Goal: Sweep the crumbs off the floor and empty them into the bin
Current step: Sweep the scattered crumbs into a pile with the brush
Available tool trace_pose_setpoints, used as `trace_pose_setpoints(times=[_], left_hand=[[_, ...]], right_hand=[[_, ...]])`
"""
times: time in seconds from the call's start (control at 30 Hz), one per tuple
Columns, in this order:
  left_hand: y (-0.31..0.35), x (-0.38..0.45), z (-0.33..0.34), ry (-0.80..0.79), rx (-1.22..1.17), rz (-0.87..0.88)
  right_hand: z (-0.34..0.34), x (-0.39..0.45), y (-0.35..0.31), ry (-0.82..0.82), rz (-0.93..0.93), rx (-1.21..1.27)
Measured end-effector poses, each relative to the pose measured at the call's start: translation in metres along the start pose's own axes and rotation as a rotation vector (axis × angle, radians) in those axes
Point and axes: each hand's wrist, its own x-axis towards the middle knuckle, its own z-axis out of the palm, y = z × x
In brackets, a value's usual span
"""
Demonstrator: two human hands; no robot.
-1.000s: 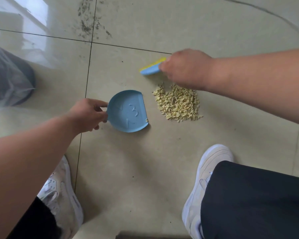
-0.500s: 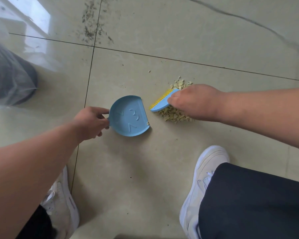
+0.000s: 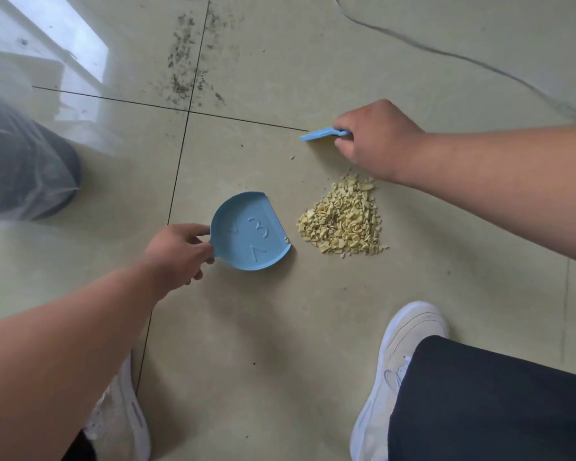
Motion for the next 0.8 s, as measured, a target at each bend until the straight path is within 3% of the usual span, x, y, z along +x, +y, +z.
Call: trace_pose_setpoints(times=[0.37,0.8], left_hand=[[-0.003,0.007,-0.012,0.015,0.072,-0.01],[0.001,-0.018,0.009,0.044,0.144,0.007]], right_hand=[[0.015,0.001,-0.022,-0.068,-0.2,0.021],[0.025,-0.078,-0.02,-0.235,-0.428,-0.034]])
